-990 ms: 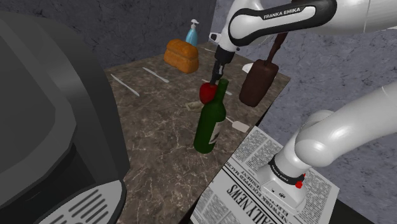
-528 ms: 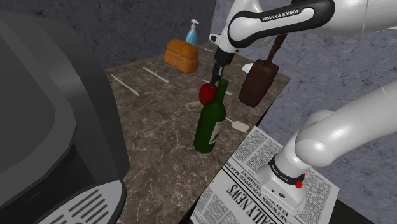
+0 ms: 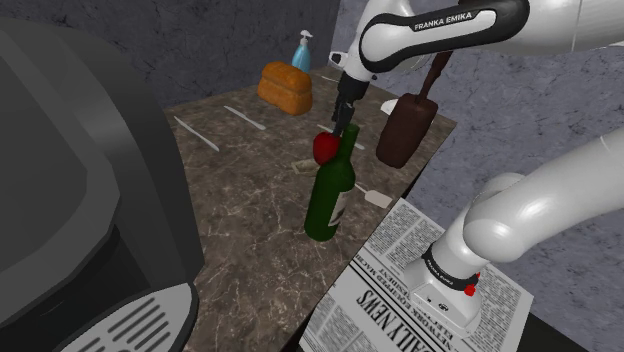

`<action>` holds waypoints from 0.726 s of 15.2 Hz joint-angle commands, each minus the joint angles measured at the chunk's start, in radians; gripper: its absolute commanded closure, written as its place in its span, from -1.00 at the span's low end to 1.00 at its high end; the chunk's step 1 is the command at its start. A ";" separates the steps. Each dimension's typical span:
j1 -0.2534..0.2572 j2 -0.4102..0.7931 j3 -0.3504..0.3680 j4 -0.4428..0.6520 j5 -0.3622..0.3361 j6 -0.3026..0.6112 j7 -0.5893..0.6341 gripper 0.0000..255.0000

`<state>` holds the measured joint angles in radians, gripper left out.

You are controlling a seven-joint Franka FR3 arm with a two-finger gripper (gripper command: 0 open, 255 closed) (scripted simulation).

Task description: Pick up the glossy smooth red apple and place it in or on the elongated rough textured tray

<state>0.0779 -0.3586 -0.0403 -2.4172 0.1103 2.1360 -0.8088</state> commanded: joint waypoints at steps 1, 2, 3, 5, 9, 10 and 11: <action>-0.003 -0.023 -0.002 0.033 -0.005 -0.057 0.003 -1.00; -0.005 -0.034 -0.004 0.057 -0.008 -0.092 0.004 -1.00; -0.006 -0.043 -0.005 0.076 -0.010 -0.120 0.005 -1.00; -0.006 -0.043 -0.005 0.076 -0.010 -0.120 0.005 -1.00; -0.006 -0.043 -0.005 0.076 -0.010 -0.120 0.005 -1.00; -0.006 -0.043 -0.005 0.076 -0.010 -0.120 0.005 -1.00; -0.006 -0.043 -0.005 0.076 -0.010 -0.120 0.005 -1.00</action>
